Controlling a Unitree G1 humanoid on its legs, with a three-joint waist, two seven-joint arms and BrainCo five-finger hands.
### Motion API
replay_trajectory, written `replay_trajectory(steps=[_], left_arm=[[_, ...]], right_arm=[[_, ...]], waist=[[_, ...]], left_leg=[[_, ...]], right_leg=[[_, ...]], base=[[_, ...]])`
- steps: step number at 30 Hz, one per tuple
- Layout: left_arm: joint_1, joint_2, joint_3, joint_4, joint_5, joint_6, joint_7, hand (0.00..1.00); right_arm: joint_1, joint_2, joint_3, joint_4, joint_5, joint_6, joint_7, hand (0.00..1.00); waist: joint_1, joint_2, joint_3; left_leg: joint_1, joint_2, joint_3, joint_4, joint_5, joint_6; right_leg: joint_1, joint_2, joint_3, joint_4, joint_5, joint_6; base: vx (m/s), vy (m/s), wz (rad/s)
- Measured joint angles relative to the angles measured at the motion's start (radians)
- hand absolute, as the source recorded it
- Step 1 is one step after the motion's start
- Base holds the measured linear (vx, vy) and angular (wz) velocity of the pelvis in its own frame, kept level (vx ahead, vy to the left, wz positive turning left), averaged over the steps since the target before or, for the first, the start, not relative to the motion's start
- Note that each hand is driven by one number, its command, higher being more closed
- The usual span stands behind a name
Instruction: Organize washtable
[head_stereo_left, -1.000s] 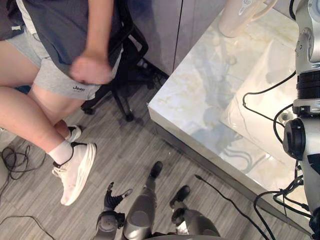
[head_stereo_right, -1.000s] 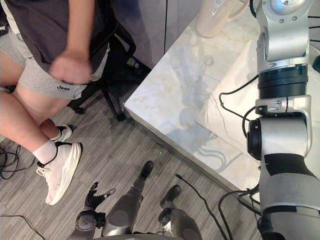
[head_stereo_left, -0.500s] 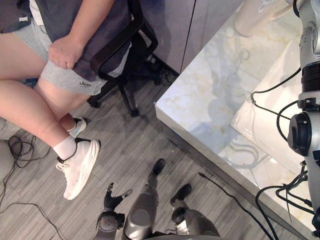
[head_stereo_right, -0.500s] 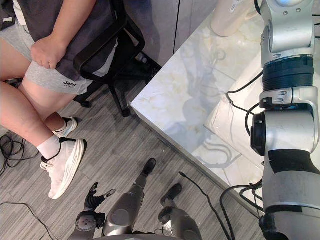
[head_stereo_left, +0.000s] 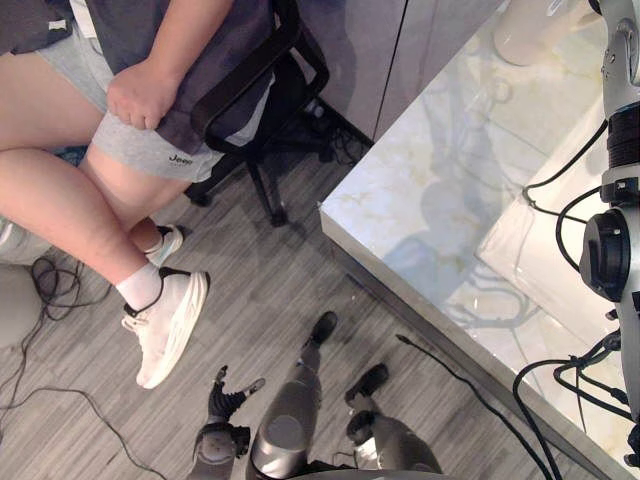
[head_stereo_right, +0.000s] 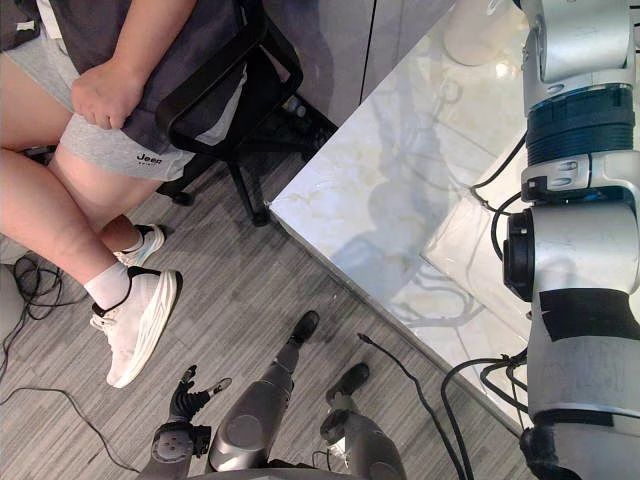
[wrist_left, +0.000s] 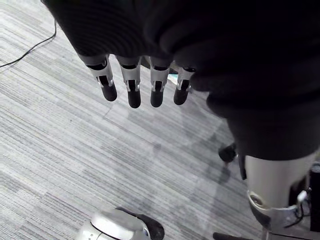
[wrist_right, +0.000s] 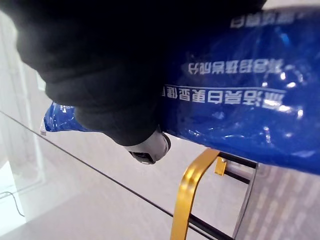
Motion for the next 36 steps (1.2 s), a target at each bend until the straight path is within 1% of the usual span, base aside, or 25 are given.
replay_trajectory(steps=[3, 8, 9, 15, 28, 36], left_arm=[[0.000, 0.000, -0.001, 0.000, -0.011, -0.005, 0.000, 0.00], [0.000, 0.000, -0.015, -0.001, -0.030, -0.008, 0.000, 0.00], [0.000, 0.000, -0.023, -0.001, -0.030, -0.008, 0.000, 0.00], [0.000, 0.000, -0.023, -0.001, -0.030, -0.010, 0.001, 0.00], [0.000, 0.001, -0.022, 0.003, -0.031, -0.012, 0.002, 0.00], [0.000, 0.001, -0.021, 0.004, -0.032, -0.012, 0.001, 0.00]], right_arm=[[0.000, 0.000, 0.003, 0.030, 0.000, 0.018, 0.002, 1.00], [0.000, 0.000, 0.005, 0.038, 0.002, 0.019, 0.019, 1.00], [0.000, 0.000, 0.006, 0.041, 0.002, 0.019, 0.019, 0.00], [0.000, -0.001, 0.026, 0.077, 0.002, 0.022, 0.021, 0.00], [0.000, 0.001, 0.025, 0.078, 0.000, 0.038, 0.020, 0.00], [0.009, 0.003, -0.001, 0.076, -0.001, 0.037, 0.018, 0.00]], waist=[[0.000, -0.001, 0.010], [0.000, -0.001, 0.025], [0.000, -0.001, 0.028], [-0.002, -0.002, 0.040], [-0.006, -0.002, 0.040], [-0.011, -0.003, 0.040]], left_leg=[[-0.001, 0.000, -0.005, 0.000, 0.000, 0.000], [-0.003, 0.000, -0.007, 0.000, 0.000, 0.000], [-0.003, 0.000, -0.007, 0.000, 0.000, 0.000], [-0.003, 0.001, -0.004, 0.000, 0.000, 0.000], [0.004, 0.008, 0.016, 0.000, 0.000, 0.000], [0.025, 0.012, 0.017, 0.000, 0.000, 0.000]], right_leg=[[0.000, 0.000, -0.006, 0.003, -0.003, 0.000], [-0.001, 0.000, -0.008, 0.003, -0.004, 0.000], [-0.001, 0.000, -0.008, 0.003, -0.004, 0.000], [-0.003, 0.000, -0.005, 0.005, -0.004, 0.000], [-0.013, -0.004, 0.011, 0.026, -0.009, -0.003], [-0.001, -0.006, 0.009, 0.041, -0.023, -0.004]], base=[[0.02, 0.021, 0.05], [0.00, 0.004, 0.01], [0.00, 0.000, 0.00], [0.00, 0.000, 0.00], [0.00, 0.008, -0.04], [0.00, 0.007, 0.00]])
